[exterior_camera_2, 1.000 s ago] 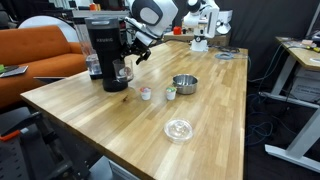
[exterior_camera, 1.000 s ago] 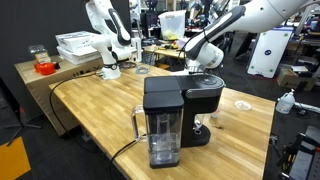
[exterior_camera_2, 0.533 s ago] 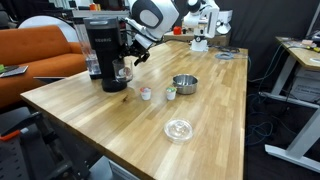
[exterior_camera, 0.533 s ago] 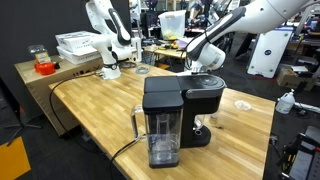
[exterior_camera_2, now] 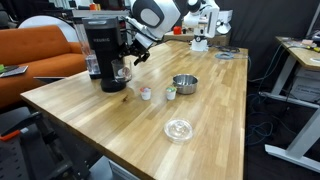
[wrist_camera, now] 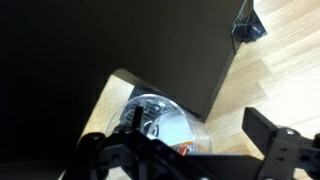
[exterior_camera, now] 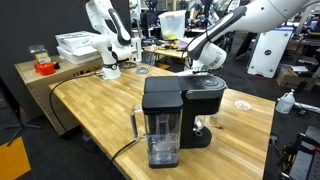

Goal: Place the cup on the coffee maker

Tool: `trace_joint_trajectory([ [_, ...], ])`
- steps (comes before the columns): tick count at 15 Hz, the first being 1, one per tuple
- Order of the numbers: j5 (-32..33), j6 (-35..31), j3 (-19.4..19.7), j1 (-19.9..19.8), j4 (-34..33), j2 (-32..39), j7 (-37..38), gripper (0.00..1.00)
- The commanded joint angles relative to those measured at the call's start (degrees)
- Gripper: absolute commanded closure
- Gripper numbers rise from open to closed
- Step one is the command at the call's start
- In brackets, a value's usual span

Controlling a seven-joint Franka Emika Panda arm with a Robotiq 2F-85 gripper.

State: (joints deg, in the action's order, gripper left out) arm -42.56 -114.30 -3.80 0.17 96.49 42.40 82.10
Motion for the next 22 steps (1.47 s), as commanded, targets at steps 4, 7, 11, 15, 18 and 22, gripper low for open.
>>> trace_joint_trajectory([
  [4,-2.0,2.5,0.5,-0.4,2.1,-2.2,-1.4,0.0],
  [7,-2.1,2.6,0.6,-0.4,2.2,-2.4,-1.5,0.0],
  [11,-2.2,1.7,1.1,-0.4,3.6,-3.8,-1.7,0.0],
  [15,-3.3,0.9,1.8,-0.9,6.8,-6.5,-2.8,0.0],
  [18,-5.0,0.7,2.6,-1.6,10.1,-9.4,-3.6,0.0],
  [22,-6.9,0.9,4.4,-2.5,14.5,-13.4,-4.7,0.0],
])
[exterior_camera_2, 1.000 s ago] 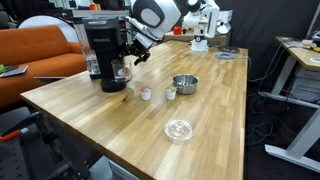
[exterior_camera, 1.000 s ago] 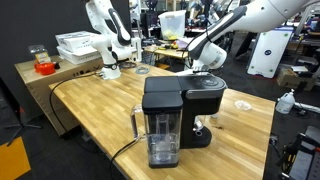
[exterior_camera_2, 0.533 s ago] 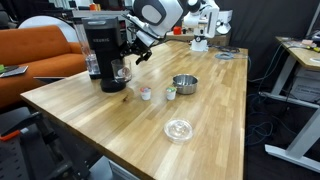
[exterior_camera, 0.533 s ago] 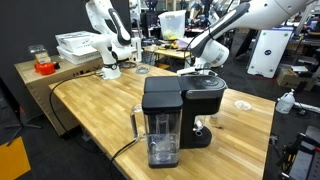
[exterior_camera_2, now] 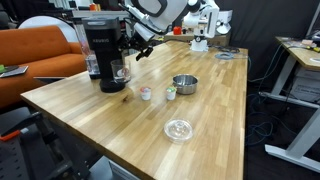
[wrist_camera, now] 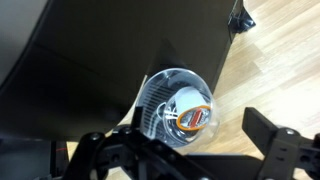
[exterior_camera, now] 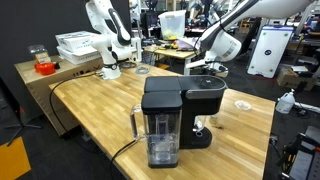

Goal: Place the cup on the coffee maker

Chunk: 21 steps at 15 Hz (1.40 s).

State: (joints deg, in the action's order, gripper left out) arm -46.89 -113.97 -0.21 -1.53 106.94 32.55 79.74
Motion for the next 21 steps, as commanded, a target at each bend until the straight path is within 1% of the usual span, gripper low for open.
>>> trace_joint_trajectory([
  [1,-2.6,0.6,1.3,-0.9,4.9,-4.4,-2.4,0.0],
  [4,-3.1,0.2,2.3,-0.9,7.6,-6.6,-2.5,0.0],
  [7,-2.1,-0.9,3.2,-0.2,10.9,-9.5,-1.4,0.0],
  [11,-1.3,-1.2,4.4,-0.3,17.1,-15.3,-0.7,0.0],
  [14,2.7,-0.1,6.5,-0.9,22.3,-21.5,-0.1,0.0],
  [15,5.6,0.3,7.3,-1.0,24.2,-24.1,0.3,0.0],
  [18,16.7,1.6,9.4,-2.2,28.8,-31.4,3.5,0.0],
  [20,24.5,4.3,10.1,-3.8,31.1,-35.5,5.6,0.0],
  [21,20.5,3.1,9.4,-3.7,28.8,-32.1,3.7,0.0],
])
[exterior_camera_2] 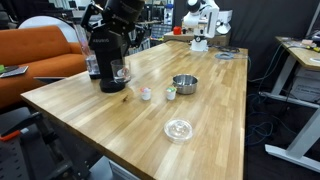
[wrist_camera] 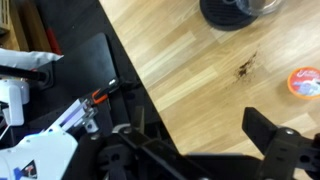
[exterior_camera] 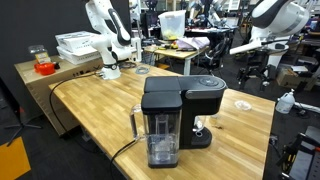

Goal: Place the cup on the coffee maker

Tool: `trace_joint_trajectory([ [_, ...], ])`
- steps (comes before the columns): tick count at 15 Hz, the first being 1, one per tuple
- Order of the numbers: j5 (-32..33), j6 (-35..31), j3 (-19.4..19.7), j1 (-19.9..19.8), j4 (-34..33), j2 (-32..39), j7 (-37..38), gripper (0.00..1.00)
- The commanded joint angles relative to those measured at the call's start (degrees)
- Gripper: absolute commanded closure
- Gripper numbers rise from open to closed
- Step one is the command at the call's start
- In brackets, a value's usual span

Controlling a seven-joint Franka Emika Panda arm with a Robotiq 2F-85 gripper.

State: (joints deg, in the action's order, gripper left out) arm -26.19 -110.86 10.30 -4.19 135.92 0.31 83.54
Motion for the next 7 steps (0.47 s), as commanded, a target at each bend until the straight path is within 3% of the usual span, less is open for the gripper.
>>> trace_joint_trajectory([
  [1,2.0,0.9,-0.9,-1.7,1.0,-1.7,0.6,0.0],
  [7,3.0,1.1,-1.1,-1.8,2.1,-2.9,1.1,0.0],
])
